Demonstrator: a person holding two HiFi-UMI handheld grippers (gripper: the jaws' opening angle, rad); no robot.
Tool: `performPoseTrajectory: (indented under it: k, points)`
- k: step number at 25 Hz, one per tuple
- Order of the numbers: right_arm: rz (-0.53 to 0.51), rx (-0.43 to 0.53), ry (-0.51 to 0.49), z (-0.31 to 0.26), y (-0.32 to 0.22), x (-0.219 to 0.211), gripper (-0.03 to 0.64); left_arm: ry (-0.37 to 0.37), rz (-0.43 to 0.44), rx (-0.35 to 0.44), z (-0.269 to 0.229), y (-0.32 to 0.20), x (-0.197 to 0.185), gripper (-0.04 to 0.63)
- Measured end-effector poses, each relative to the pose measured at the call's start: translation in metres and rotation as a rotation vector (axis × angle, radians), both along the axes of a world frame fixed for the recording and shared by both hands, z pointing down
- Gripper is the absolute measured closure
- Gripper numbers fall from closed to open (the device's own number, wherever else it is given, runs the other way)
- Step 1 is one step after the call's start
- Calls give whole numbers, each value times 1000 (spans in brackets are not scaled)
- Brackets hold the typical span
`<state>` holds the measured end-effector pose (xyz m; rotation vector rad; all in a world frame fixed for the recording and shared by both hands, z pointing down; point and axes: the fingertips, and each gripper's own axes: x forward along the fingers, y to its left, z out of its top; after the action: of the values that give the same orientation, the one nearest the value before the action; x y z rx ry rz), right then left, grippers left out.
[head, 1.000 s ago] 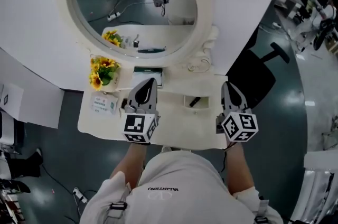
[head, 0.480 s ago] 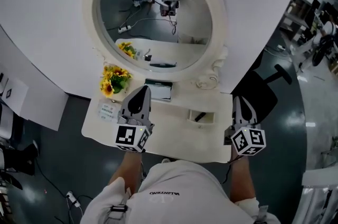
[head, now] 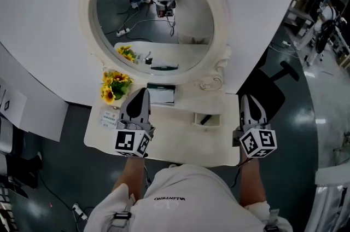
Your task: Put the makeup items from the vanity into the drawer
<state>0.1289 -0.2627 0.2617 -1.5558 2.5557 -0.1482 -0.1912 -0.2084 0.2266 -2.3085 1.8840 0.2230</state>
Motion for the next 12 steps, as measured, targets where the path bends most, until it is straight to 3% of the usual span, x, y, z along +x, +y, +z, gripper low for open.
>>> performPoseTrajectory:
  k: [12]
  points:
    - [17,-13,16,7,6,-1,607,14,25,-30,10,-1,4,592]
